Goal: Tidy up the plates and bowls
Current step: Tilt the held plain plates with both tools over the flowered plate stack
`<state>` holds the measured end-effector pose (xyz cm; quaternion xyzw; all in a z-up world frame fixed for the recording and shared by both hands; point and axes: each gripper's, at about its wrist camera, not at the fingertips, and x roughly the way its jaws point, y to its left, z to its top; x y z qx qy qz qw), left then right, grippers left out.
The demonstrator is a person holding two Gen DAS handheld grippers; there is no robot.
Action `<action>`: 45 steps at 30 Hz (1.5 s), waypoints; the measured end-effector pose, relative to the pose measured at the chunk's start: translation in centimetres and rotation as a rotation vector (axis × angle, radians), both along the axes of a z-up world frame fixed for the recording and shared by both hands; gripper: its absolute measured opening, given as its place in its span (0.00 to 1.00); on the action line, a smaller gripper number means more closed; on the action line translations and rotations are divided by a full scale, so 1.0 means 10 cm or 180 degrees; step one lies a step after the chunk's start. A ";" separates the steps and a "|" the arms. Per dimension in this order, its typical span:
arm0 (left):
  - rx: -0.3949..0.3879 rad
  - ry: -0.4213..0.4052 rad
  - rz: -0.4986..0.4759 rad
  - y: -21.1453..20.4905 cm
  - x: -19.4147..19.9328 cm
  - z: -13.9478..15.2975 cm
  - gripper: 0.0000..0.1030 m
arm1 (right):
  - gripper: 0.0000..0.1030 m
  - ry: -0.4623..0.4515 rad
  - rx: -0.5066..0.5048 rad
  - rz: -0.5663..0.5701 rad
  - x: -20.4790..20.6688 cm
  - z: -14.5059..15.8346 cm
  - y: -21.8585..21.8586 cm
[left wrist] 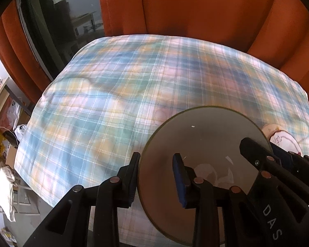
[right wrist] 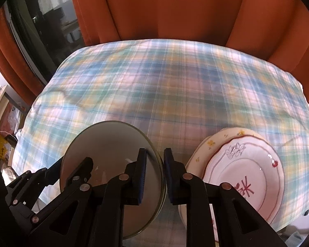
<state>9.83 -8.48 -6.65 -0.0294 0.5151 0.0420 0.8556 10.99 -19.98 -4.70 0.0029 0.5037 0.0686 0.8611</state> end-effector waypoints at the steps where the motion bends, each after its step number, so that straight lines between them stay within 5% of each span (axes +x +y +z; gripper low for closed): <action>1: -0.0005 0.0032 -0.0015 0.00 -0.01 -0.01 0.32 | 0.22 0.0009 -0.0003 -0.0017 -0.01 -0.01 0.02; 6: -0.0059 0.0093 -0.0110 0.03 -0.03 -0.03 0.36 | 0.29 0.0111 0.0038 -0.0085 -0.04 -0.09 0.03; 11: -0.0154 0.0108 -0.0225 0.11 0.01 -0.05 0.56 | 0.62 0.0146 0.0132 -0.0152 -0.05 -0.10 0.04; 19: -0.0564 0.0337 -0.0613 0.18 0.23 -0.21 0.63 | 0.63 0.0186 0.0169 -0.0479 0.01 -0.17 0.00; 29: -0.0757 0.0631 -0.1165 0.20 0.43 -0.35 0.59 | 0.63 0.0371 0.0144 -0.1067 0.01 -0.23 -0.02; 42: -0.0800 0.0806 -0.1246 0.22 0.38 -0.34 0.59 | 0.62 0.0428 0.0502 -0.1374 -0.09 -0.33 -0.07; 45: -0.0698 0.0766 -0.1188 0.20 0.34 -0.32 0.59 | 0.55 0.0443 0.0659 -0.1294 -0.08 -0.37 -0.08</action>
